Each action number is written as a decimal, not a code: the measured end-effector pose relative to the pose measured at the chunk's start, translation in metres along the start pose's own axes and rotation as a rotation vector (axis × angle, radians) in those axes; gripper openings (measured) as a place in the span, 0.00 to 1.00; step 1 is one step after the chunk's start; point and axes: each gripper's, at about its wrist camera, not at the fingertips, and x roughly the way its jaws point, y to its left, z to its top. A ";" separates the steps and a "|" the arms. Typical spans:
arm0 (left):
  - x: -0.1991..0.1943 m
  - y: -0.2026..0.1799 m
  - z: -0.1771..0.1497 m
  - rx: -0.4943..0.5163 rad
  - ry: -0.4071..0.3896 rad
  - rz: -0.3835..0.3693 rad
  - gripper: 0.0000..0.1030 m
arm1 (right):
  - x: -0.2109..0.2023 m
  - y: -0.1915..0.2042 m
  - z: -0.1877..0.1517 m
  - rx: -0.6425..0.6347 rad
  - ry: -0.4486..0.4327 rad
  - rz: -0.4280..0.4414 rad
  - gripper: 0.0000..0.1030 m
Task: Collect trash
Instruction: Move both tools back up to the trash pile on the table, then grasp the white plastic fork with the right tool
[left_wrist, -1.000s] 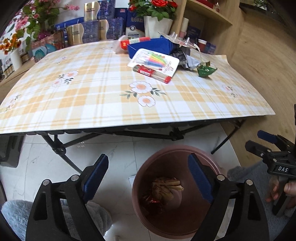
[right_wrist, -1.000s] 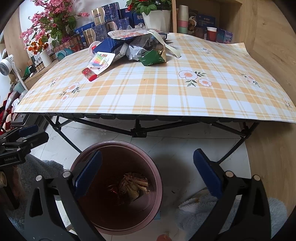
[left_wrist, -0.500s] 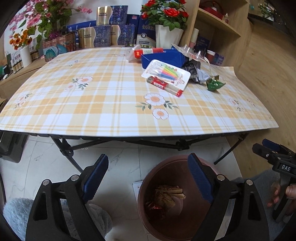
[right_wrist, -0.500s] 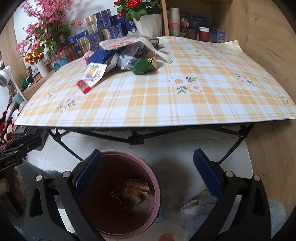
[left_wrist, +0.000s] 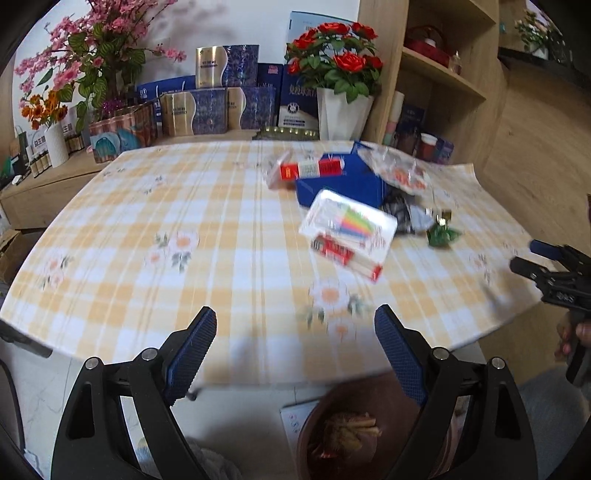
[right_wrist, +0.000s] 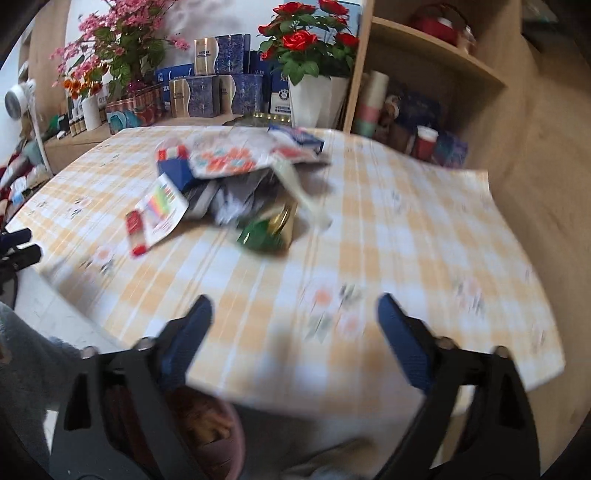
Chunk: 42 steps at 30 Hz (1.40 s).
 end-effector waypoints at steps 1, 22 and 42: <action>0.002 0.000 0.006 -0.004 -0.003 -0.004 0.83 | 0.007 -0.004 0.011 -0.008 -0.003 0.000 0.79; 0.064 -0.028 0.083 0.049 0.025 -0.089 0.79 | 0.163 -0.008 0.102 0.067 0.177 0.059 0.33; 0.149 -0.201 0.128 0.609 0.023 0.022 0.80 | 0.093 -0.083 0.088 0.252 0.049 0.156 0.07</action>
